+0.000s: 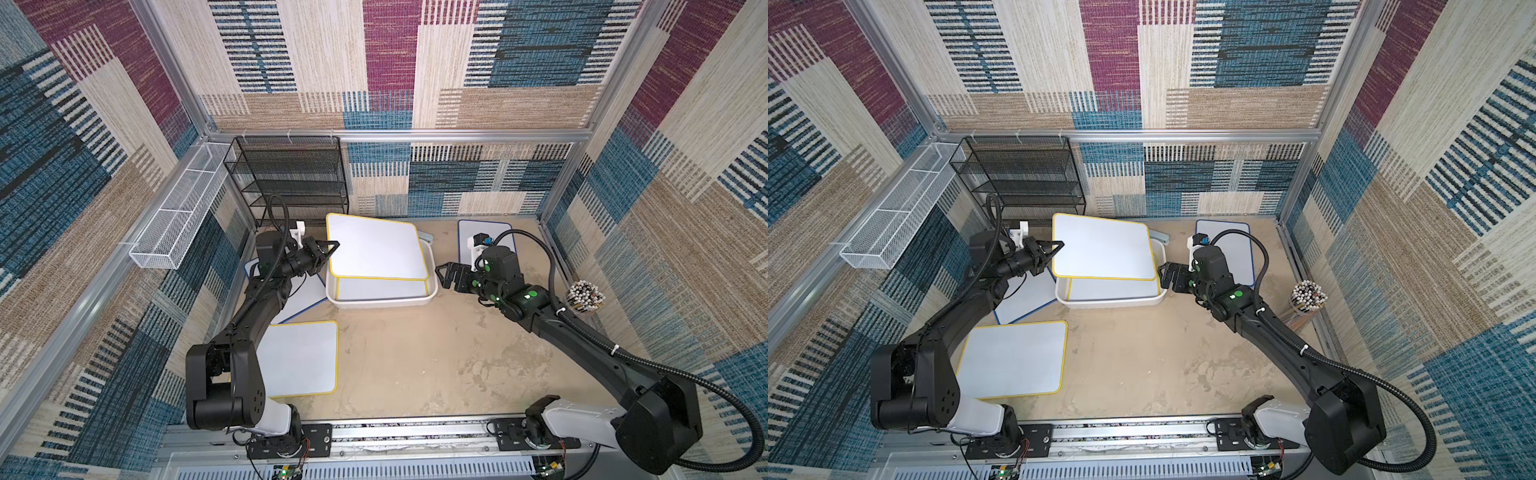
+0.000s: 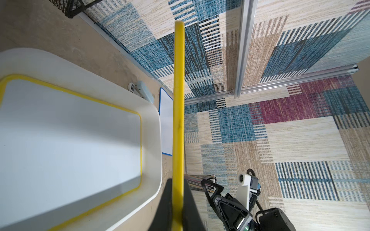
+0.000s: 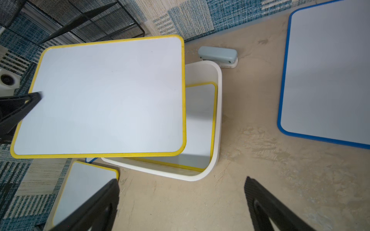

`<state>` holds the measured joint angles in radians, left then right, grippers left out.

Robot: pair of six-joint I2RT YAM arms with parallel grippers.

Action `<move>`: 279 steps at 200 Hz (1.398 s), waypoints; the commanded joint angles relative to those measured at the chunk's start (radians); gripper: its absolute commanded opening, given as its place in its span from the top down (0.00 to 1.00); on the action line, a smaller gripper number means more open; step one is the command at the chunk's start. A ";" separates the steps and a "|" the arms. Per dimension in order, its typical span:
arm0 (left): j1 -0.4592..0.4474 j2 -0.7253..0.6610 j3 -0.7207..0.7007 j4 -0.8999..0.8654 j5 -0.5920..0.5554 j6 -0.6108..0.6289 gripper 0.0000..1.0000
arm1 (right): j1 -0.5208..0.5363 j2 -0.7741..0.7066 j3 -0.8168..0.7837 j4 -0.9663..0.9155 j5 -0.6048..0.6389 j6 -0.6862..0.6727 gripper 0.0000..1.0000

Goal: Put the whiteboard into the storage box
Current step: Place the whiteboard in the storage box.

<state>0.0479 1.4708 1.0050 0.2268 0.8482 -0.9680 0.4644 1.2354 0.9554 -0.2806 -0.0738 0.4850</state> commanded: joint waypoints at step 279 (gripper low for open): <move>-0.029 0.301 0.057 0.046 0.065 0.107 1.00 | 0.010 -0.001 -0.083 0.062 0.002 -0.054 0.00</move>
<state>0.0277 1.7603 1.0531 0.2146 0.8715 -0.8654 0.4721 1.2270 0.8787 -0.2508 -0.0856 0.4225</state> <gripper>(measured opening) 0.087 0.998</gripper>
